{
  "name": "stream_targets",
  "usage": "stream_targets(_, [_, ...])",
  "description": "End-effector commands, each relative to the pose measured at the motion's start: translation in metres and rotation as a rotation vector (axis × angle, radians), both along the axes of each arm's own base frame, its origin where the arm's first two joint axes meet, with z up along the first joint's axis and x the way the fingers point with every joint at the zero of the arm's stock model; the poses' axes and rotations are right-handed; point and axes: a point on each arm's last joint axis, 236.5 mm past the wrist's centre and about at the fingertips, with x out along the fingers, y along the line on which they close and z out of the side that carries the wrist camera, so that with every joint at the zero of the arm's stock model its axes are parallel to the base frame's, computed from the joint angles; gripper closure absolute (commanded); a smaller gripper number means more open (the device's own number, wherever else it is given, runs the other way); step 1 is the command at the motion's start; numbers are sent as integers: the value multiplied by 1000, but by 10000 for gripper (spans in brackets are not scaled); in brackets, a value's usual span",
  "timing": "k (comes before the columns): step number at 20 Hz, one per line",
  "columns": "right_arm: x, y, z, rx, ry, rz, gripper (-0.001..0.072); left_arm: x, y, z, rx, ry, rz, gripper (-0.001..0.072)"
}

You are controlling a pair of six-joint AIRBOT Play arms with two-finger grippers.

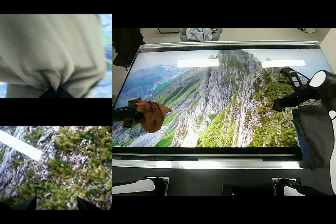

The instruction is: Fold the shirts.

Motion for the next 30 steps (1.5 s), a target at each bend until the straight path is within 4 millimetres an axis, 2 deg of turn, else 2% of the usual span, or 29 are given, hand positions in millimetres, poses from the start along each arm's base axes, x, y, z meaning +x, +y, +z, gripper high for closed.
stream_targets(1, [-3,1,11,-9,-28,33,118,37,-17,83,29,-258,-128,684])
stream_targets(2, [-2,0,21,-19,-62,43,118,50,-24,133,71,-397,-163,684])
stream_targets(3, [-1,-4,34,-40,-104,40,118,57,-38,194,124,-551,-209,684])
stream_targets(4, [-1,-8,50,-63,-154,36,118,53,-57,256,179,-699,-259,685])
stream_targets(5, [-1,-13,67,-91,-204,31,118,42,-81,310,213,-825,-293,685])
stream_targets(6, [-1,-19,88,-121,-268,23,118,22,-111,361,228,-942,-327,685])
stream_targets(7, [-3,-23,107,-145,-327,16,118,-1,-139,397,243,-1031,-363,685])
stream_targets(8, [-7,-25,128,-161,-393,8,117,-26,-170,425,261,-1104,-413,685])
stream_targets(9, [-13,-25,147,-169,-454,2,118,-49,-198,444,268,-1160,-466,685])
stream_targets(10, [-19,-25,164,-176,-501,-3,118,-72,-225,459,257,-1210,-520,685])
stream_targets(12, [-38,-27,190,-200,-568,-11,118,-106,-269,474,191,-1270,-616,685])
stream_targets(14, [-60,-30,206,-226,-595,-15,118,-123,-303,471,128,-1282,-724,685])
stream_targets(15, [-71,-31,209,-240,-592,-16,118,-126,-319,462,83,-1266,-775,685])
stream_targets(18, [-103,-47,209,-312,-539,-32,117,-117,-372,398,-95,-1117,-904,685])
stream_targets(21, [-123,-72,211,-416,-507,-75,116,-110,-427,335,-174,-1003,-1021,685])
stream_targets(23, [-126,-77,212,-438,-500,-86,116,-116,-464,298,-163,-972,-1151,685])
stream_targets(25, [-123,-77,208,-430,-487,-88,116,-121,-491,252,-205,-859,-1220,685])
stream_targets(26, [-120,-75,203,-422,-471,-86,117,-122,-497,226,-219,-795,-1237,685])
stream_targets(28, [-112,-62,176,-360,-399,-49,124,-120,-497,164,-215,-646,-1245,685])
stream_targets(30, [-103,-38,129,-246,-274,5,124,-108,-480,107,-193,-518,-1189,685])
